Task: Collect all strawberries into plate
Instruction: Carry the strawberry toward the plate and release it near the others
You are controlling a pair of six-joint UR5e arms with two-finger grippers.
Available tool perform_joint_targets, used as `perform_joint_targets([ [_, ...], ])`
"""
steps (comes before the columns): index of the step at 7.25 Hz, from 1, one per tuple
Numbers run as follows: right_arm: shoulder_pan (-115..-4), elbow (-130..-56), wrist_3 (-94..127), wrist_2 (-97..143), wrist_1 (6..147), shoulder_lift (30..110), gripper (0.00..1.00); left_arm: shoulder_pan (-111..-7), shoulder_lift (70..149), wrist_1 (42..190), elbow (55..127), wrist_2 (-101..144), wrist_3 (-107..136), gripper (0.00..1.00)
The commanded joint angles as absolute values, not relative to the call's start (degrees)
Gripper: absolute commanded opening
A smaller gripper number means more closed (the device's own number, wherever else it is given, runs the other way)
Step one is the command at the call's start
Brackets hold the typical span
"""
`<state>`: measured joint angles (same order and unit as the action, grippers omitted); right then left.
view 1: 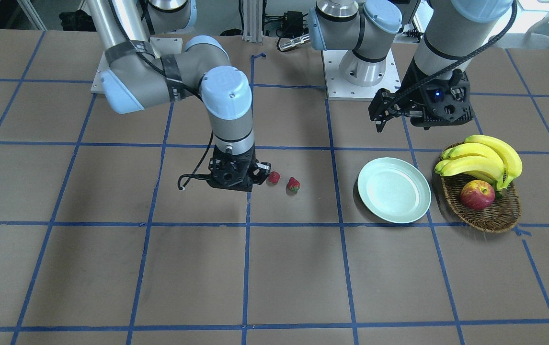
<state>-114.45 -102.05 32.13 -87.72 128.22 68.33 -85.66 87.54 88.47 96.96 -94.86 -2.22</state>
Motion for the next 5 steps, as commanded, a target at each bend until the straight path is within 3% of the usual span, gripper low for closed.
perform_joint_targets([
  [1,-118.56,-100.46,34.36,-86.75,134.72,61.81,0.02,-85.61,87.54,88.15,97.03,-94.66,-2.2,1.0],
  [4,-118.65,-100.55,34.37,-85.43,135.08,60.04,0.12,-85.61,87.54,88.42,97.03,-95.01,-2.2,1.0],
  [5,-118.65,-100.55,34.37,-85.52,135.78,59.42,0.42,-85.52,87.89,87.9,96.86,-94.4,-2.28,1.0],
])
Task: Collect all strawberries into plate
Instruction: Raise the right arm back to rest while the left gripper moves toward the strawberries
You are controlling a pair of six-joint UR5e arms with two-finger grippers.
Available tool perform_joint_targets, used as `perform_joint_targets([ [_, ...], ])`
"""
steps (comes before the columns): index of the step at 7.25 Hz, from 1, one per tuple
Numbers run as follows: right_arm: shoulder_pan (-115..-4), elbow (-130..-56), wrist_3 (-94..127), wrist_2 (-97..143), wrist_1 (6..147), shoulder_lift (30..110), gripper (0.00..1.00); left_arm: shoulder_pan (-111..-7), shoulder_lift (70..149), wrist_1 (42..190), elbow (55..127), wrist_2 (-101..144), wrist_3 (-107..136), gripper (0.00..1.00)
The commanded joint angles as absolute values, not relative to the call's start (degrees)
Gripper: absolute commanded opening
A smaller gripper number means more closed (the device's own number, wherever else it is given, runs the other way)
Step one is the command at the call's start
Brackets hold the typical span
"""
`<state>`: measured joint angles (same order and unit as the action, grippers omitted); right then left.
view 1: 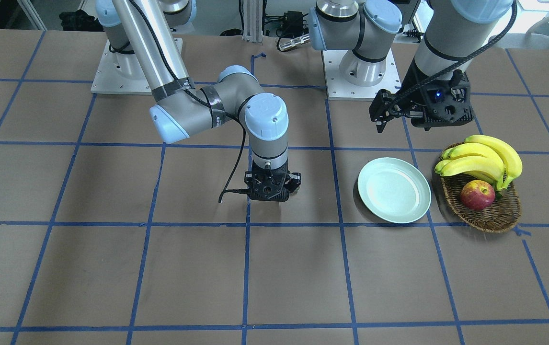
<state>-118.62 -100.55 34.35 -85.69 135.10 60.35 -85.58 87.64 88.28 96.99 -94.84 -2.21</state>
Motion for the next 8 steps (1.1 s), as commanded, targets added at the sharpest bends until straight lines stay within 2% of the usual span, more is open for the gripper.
perform_joint_targets([
  [1,-118.65,-100.55,34.37,-85.34,136.31,59.5,0.63,-85.52,88.06,87.89,96.94,-94.74,-2.29,1.0],
  [3,-118.65,-100.55,34.54,-84.73,136.41,59.76,0.89,-85.61,88.42,86.93,96.59,-94.31,-2.29,1.0],
  [4,-118.74,-100.55,36.8,-83.42,136.41,59.85,0.95,-85.61,89.11,84.4,96.94,-93.96,-2.37,1.0],
  [5,-118.74,-100.46,37.0,-83.32,136.32,60.46,1.0,-85.69,89.73,83.68,96.94,-93.69,-2.37,1.0],
  [8,-114.55,-100.46,29.22,-84.55,128.02,69.05,1.0,-85.61,90.61,83.85,96.94,-91.42,-1.33,1.0],
])
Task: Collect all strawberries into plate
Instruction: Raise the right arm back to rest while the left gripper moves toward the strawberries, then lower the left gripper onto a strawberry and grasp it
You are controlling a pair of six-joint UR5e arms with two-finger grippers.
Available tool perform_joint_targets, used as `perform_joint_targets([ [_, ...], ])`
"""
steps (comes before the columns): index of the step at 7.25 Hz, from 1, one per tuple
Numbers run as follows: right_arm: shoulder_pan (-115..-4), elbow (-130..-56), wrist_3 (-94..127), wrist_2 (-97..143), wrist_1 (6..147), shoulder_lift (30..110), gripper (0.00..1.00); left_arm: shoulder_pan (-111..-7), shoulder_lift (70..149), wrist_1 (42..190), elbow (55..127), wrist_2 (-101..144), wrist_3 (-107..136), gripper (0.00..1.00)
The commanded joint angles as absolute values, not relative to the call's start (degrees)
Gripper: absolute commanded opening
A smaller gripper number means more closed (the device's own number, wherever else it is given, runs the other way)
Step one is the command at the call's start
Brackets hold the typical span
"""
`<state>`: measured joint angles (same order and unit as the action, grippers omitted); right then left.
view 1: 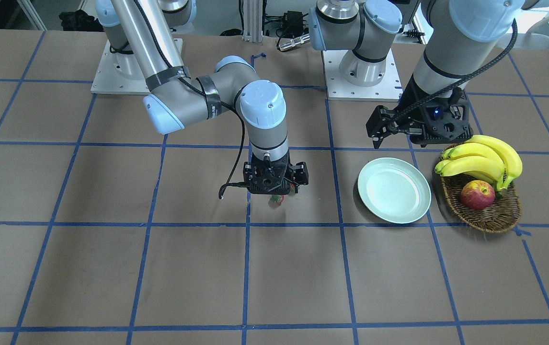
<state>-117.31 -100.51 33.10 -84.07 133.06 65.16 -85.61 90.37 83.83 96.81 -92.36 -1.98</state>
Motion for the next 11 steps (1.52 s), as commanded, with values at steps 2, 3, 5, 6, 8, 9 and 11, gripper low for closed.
perform_joint_targets([
  [2,-102.89,-100.02,16.09,-84.46,115.8,78.26,1.0,-85.69,90.96,84.02,97.03,-90.88,-1.32,1.0],
  [3,-97.26,-98.28,9.04,-84.46,109.14,81.88,1.0,-86.48,92.01,83.68,97.55,-90.88,-1.06,1.0],
  [5,-91.42,-86.55,0.99,-84.9,91.23,84.63,1.0,-88.32,93.51,79.66,101.75,-83.91,-0.79,1.0],
  [6,-91.41,-84.22,-3.04,-89.08,89.49,86.99,1.0,-89.11,94.73,72.23,106.13,-80.54,1.65,1.0],
  [8,-91.23,-84.72,-6.51,-89.57,89.56,89.65,1.0,-91.74,97.54,60.69,112.91,-80.25,2.37,1.0],
  [9,-90.62,-85.25,-6.94,-89.82,90.08,90.17,1.0,-92.63,99.04,59.86,113.37,-80.24,2.37,1.0],
  [11,-90.44,-87.44,-5.2,-89.38,91.14,89.3,1.0,-95.17,101.85,57.07,113.64,-79.28,5.69,1.0],
])
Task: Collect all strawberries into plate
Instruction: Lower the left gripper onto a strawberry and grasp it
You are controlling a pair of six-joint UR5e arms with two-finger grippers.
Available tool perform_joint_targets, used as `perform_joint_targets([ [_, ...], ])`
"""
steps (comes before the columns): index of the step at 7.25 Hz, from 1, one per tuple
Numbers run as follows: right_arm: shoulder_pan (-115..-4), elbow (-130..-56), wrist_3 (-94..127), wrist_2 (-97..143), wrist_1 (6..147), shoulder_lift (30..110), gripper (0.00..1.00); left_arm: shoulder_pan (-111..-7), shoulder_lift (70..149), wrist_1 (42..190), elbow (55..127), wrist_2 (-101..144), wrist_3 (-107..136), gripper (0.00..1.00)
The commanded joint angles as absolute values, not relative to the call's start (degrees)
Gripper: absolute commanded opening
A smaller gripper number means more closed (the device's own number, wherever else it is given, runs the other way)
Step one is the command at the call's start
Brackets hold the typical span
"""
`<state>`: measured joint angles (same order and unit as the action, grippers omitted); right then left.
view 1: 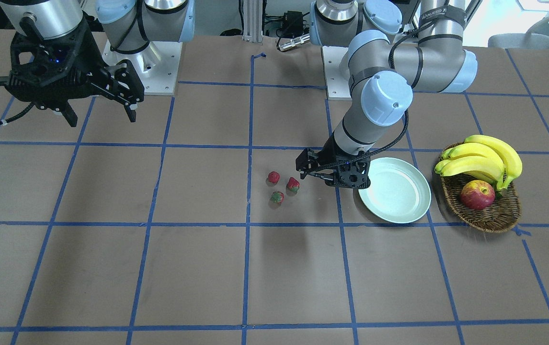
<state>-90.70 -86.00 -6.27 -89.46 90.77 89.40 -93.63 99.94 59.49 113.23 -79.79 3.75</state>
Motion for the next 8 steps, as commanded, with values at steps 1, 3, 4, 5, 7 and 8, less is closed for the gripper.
perform_joint_targets([
  [1,-90.53,-88.06,-3.27,-89.47,92.01,89.47,1.0,-95.53,103.34,56.08,113.64,-79.19,6.23,1.0],
  [3,-90.53,-88.15,-3.16,-90.35,92.29,89.91,1.0,-96.32,105.63,55.2,113.64,-79.1,6.33,0.97],
  [4,-90.44,-88.15,-3.16,-90.35,92.37,90.0,1.0,-97.02,106.6,55.11,113.64,-79.19,6.76,0.96],
  [5,-90.53,-88.15,-3.16,-90.26,92.55,90.09,1.0,-97.12,107.31,55.11,113.64,-79.1,7.81,0.83],
  [7,-90.44,-88.15,-3.16,-90.26,92.81,90.09,1.0,-97.12,108.36,55.11,115.21,-79.27,7.74,0.82],
  [8,-90.44,-88.15,-3.16,-90.26,93.25,90.09,1.0,-97.12,108.46,55.11,115.75,-79.36,7.73,0.82],
])
